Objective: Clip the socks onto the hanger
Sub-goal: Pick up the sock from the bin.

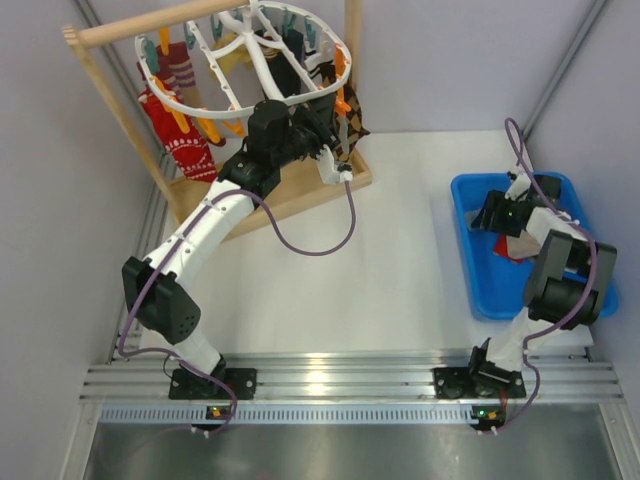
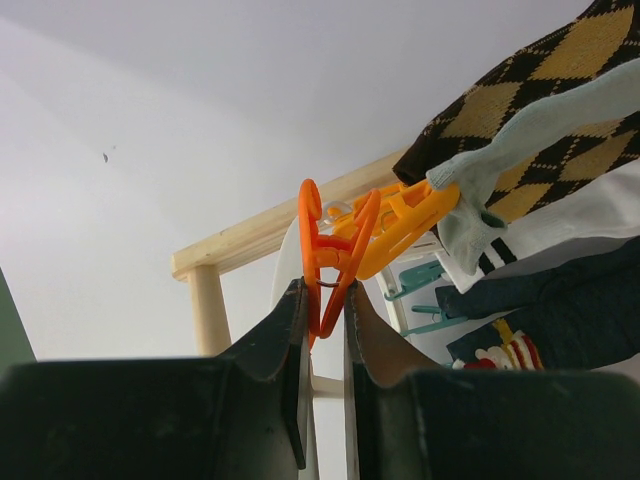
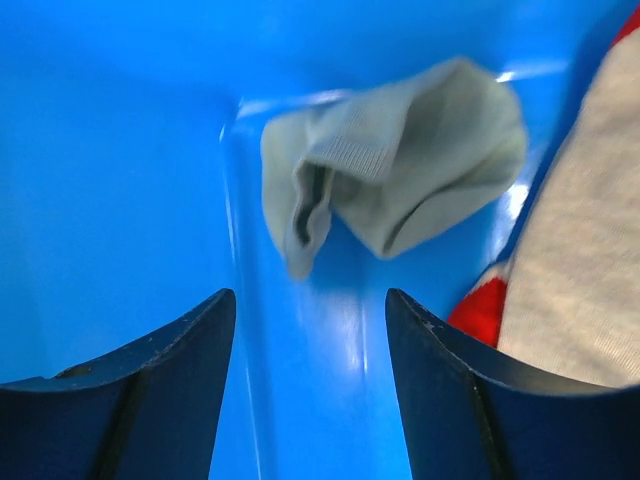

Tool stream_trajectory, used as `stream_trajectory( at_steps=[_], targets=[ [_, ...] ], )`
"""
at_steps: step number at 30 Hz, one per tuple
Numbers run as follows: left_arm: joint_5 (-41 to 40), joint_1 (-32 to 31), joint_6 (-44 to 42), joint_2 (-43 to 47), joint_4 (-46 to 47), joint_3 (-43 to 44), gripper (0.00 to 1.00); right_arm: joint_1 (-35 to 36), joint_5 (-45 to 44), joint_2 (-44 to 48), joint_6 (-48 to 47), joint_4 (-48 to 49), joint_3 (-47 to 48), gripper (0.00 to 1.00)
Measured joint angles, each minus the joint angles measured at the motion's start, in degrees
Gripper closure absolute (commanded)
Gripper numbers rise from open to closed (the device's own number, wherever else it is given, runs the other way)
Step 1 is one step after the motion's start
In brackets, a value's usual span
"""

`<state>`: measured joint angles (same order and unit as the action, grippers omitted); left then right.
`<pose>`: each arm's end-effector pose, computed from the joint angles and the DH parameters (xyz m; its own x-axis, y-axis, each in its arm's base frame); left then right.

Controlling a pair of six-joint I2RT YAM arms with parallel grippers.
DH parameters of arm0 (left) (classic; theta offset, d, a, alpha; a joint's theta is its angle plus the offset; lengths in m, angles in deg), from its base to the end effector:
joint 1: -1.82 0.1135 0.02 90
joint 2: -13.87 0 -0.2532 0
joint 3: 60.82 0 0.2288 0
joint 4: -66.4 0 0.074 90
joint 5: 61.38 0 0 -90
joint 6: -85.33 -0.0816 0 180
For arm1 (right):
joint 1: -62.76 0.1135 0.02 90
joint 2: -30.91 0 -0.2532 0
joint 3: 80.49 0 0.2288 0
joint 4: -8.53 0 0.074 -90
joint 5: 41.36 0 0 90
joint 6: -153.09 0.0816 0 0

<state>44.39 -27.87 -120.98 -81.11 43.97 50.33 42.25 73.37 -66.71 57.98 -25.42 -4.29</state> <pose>0.3481 -0.2240 0.4128 0.6796 0.6055 0.4140 -0.2304 -0.3597 0.9042 0.3405 -0.0909 0.1590 -0.7761 0.2040 -0.5967 0.0266 0.9560 0.2922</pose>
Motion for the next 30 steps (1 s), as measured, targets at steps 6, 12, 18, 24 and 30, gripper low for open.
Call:
stream_trajectory(
  at_steps=[6, 12, 18, 24, 30],
  targets=[
    [0.0, 0.0, 0.0, 0.0, 0.0, 0.0, 1.00, 2.4, -5.4, 0.0, 5.0, 7.9, -1.1, 0.38],
    [0.0, 0.0, 0.0, 0.0, 0.0, 0.0, 1.00, 3.9, -8.6, -1.7, 4.7, 10.1, -1.0, 0.22],
    [0.0, 0.0, 0.0, 0.0, -0.1, 0.0, 1.00, 3.8, -9.1, -0.8, 2.0, 10.6, -2.5, 0.14],
    [0.0, 0.0, 0.0, 0.0, -0.1, 0.0, 1.00, 3.8, -8.7, 2.3, 0.5, 12.0, -6.4, 0.19],
    [0.0, 0.1, 0.0, 0.0, -0.1, 0.0, 1.00, 4.1, -9.4, -1.2, -0.5, 10.2, -2.8, 0.37]
  ],
)
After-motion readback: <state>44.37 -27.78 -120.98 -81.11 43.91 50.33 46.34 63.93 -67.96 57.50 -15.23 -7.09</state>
